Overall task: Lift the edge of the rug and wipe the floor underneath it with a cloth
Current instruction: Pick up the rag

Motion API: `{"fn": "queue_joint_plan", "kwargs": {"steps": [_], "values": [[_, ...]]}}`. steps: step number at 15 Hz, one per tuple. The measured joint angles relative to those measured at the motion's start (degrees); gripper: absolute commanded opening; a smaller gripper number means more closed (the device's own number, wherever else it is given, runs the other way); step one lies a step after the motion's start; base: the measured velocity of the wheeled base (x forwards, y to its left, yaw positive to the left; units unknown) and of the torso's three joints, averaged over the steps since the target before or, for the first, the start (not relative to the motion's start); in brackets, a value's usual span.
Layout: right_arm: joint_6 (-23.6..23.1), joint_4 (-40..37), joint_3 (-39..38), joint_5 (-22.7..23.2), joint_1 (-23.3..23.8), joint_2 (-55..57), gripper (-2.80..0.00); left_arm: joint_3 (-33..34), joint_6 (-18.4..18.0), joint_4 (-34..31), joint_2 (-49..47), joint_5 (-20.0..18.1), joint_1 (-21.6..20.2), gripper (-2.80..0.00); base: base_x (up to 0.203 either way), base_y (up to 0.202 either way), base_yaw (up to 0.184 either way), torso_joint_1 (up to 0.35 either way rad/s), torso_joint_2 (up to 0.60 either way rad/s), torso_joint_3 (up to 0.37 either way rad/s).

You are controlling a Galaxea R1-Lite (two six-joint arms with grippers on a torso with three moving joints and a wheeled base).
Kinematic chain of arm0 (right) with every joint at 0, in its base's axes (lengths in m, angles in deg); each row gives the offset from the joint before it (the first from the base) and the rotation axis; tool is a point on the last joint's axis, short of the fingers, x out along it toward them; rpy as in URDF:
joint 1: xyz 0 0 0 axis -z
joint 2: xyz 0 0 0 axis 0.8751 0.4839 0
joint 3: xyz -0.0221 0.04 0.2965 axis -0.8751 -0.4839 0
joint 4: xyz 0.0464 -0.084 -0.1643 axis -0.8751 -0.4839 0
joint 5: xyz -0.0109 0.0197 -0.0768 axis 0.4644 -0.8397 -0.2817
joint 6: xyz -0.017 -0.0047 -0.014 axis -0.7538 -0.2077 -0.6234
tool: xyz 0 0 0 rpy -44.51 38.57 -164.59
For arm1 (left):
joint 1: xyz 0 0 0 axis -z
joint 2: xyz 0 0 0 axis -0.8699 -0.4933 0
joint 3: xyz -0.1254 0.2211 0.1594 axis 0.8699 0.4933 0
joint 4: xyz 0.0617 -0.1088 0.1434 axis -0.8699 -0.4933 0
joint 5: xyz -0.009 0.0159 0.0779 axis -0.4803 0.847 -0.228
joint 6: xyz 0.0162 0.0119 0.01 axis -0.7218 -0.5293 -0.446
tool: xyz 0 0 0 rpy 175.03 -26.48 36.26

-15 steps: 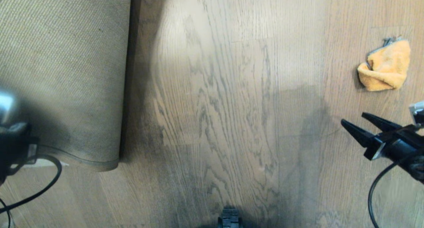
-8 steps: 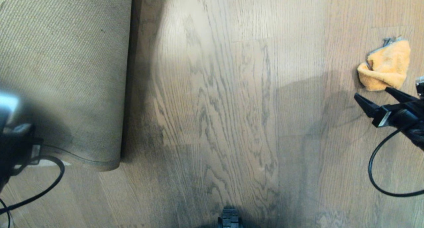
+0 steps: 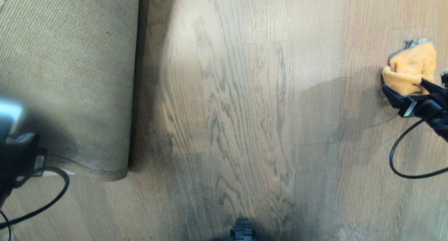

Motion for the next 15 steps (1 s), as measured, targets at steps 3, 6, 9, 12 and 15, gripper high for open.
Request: {"fn": "queue_joint_plan", "kwargs": {"steps": [3, 6, 9, 12, 15], "values": [[1.2, 0.2, 2.7, 0.0, 0.8, 1.7, 0.00, 1.1, 0.0, 0.3, 0.1, 0.0, 0.1, -2.80, 0.000, 0.000, 0.000, 0.000, 0.00, 0.000], [1.3, 0.2, 5.9, 0.0, 1.6, 3.1, 0.00, 1.2, -0.1, 0.3, 0.1, 0.0, 0.1, -2.80, 0.000, 0.000, 0.000, 0.000, 0.00, 0.000], [1.4, 0.3, 6.8, 0.1, 1.8, 3.7, -2.80, 1.2, -0.1, 0.3, 0.1, 0.0, 0.1, -2.80, 0.000, 0.000, 0.000, 0.000, 0.00, 0.000], [1.4, 0.3, 6.6, 0.1, 1.8, 3.8, -2.80, 1.2, -0.1, 0.2, 0.1, 0.0, 0.1, -2.80, 0.000, 0.000, 0.000, 0.000, 0.00, 0.000], [1.4, 0.4, 6.6, 0.2, 1.7, 3.7, -2.80, 1.2, -0.1, 0.2, 0.1, 0.0, 0.1, -2.80, 0.000, 0.000, 0.000, 0.000, 0.00, 0.000]]}}
